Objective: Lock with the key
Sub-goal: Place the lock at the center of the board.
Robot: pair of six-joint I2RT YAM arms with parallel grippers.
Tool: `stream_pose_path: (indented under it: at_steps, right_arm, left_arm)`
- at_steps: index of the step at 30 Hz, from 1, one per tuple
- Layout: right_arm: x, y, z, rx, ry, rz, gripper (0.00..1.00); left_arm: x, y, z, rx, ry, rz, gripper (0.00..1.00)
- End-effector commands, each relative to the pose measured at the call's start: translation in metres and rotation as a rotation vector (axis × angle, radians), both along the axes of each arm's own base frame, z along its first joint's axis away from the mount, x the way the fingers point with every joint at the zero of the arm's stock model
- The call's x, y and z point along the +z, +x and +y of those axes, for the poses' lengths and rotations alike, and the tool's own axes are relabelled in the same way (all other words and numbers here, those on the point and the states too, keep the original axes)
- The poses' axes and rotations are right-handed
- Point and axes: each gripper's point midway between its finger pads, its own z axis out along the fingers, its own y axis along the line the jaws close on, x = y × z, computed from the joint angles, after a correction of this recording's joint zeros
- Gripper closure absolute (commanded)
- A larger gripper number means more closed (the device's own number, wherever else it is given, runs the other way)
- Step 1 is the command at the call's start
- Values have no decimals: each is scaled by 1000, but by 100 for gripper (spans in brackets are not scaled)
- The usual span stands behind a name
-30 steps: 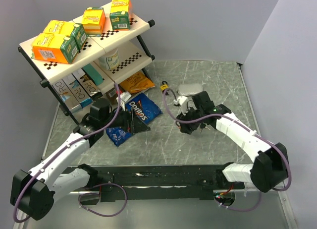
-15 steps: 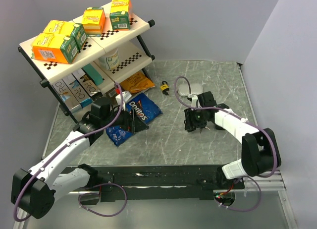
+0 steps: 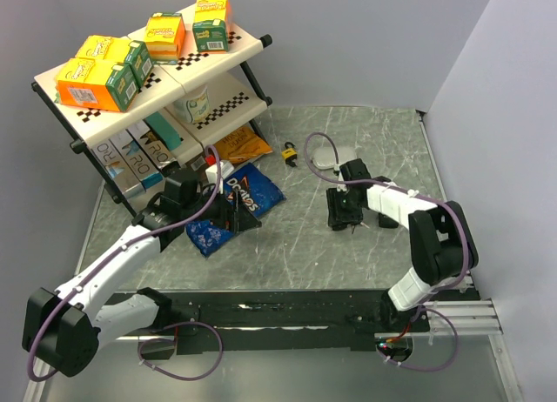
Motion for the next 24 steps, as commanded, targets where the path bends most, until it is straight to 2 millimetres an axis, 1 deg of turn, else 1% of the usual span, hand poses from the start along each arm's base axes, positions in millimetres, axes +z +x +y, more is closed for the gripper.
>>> stream_pose_path:
  at_steps: [1, 2, 3, 6, 7, 8, 9, 11, 12, 15, 16, 18, 22, 24]
  right_arm:
    - [2, 24, -10, -100, -57, -36, 100]
    - [2, 25, -12, -111, -64, -35, 100]
    - [-2, 24, -16, -127, -86, -23, 98]
    - [-5, 24, -20, -148, -106, -3, 94]
    - [-5, 26, -25, -160, -132, -9, 94]
    - [-5, 26, -26, -168, -137, -7, 92]
    - [-6, 26, -26, -170, -138, -6, 88]
    - [-5, 25, -25, -172, -134, -6, 84]
    - [-3, 25, -26, -174, -131, -13, 77]
    - [1, 23, -25, -170, -119, -22, 63]
    - [3, 22, -24, -167, -115, -25, 61]
    - [8, 22, -23, -167, -103, -36, 54]
    - [15, 23, -22, -158, -95, -49, 49]
    - [19, 24, -22, -159, -91, -59, 37]
  left_arm:
    - [19, 8, -1, 6, -12, -65, 4]
    - [18, 9, 0, 9, -10, -65, 4]
    - [20, 9, -1, 8, -10, -69, 4]
    - [21, 10, 0, 12, -9, -73, 4]
    - [22, 11, 0, 13, -7, -74, 4]
    - [22, 11, 0, 14, -7, -77, 4]
    - [22, 11, 1, 15, -4, -75, 4]
    - [22, 11, 1, 15, -4, -78, 4]
    - [22, 10, 1, 14, -4, -77, 4]
    - [22, 10, 1, 15, -9, -75, 4]
    - [21, 10, 1, 12, -10, -75, 4]
    - [21, 11, 0, 13, -10, -72, 4]
    - [24, 11, -1, 9, -15, -67, 4]
    - [26, 11, -2, 3, -18, -71, 4]
